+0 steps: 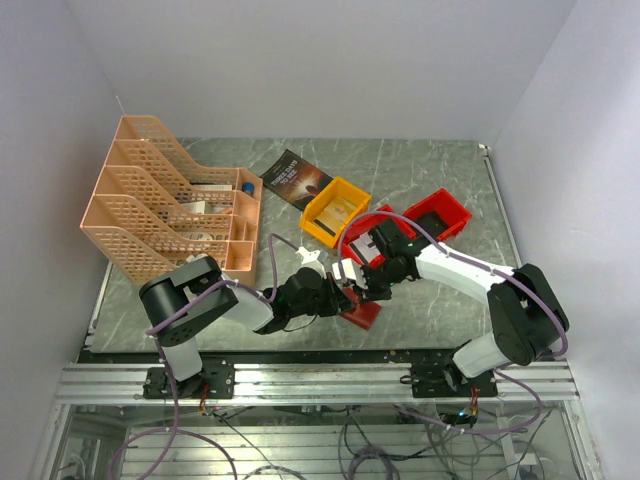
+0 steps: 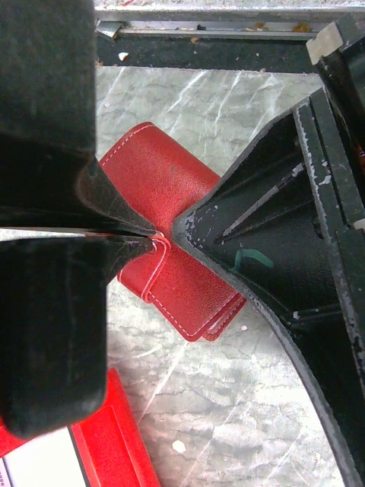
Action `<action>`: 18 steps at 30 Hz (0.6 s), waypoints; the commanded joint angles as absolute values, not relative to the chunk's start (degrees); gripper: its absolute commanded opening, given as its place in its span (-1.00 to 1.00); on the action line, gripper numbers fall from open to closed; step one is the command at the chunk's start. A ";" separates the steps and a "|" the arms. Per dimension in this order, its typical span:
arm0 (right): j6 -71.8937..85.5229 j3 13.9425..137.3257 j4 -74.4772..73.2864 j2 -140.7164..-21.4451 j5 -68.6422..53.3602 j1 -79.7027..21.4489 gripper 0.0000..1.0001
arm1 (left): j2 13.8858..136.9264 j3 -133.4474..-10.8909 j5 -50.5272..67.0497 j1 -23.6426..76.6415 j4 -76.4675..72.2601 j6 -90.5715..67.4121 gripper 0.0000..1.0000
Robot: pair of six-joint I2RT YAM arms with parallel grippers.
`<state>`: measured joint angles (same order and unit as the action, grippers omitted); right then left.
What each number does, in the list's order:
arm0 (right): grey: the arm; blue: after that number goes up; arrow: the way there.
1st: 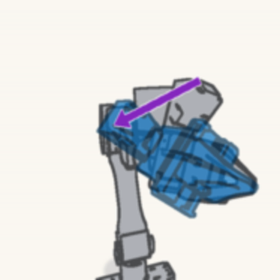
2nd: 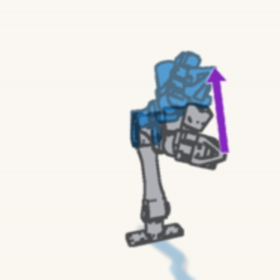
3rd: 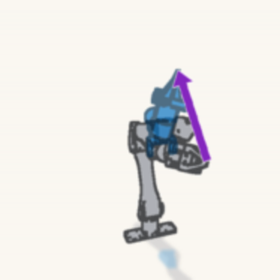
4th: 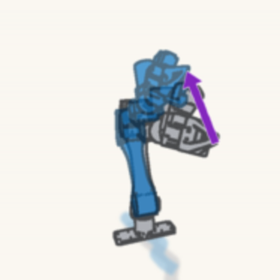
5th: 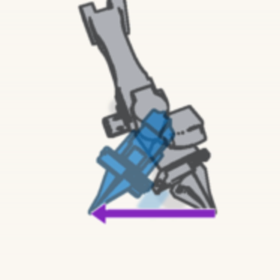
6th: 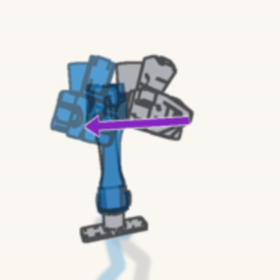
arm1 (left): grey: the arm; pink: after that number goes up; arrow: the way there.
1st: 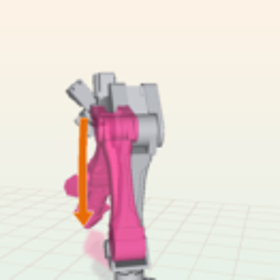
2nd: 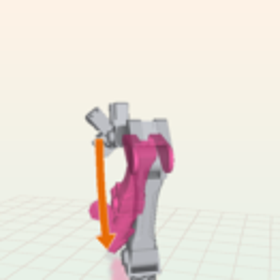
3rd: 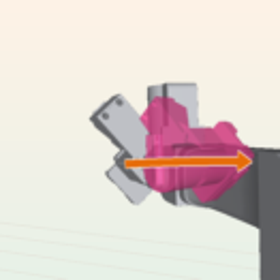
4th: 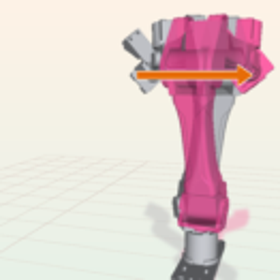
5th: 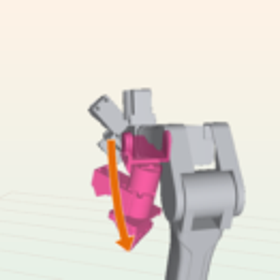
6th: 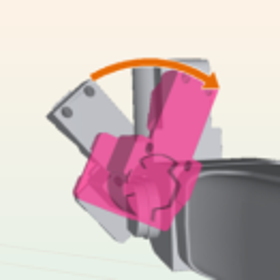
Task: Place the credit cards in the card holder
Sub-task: Close the card holder at the center of the board.
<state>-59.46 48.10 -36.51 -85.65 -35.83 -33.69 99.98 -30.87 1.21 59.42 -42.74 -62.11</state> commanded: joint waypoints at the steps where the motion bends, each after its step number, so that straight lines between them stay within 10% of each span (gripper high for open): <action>1: -59.78 47.20 -38.77 -85.36 -37.11 -35.12 -1.00 | 101.99 -29.28 0.42 59.79 -40.62 -61.70 -0.86; 18: -63.11 43.44 -41.18 -85.01 -28.18 -41.41 -1.00 | 102.39 -27.47 0.32 59.19 -42.94 -62.53 -0.86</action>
<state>-62.46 47.31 -36.32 -84.29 -30.33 -38.17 100.22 -29.17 1.13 59.42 -45.60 -63.22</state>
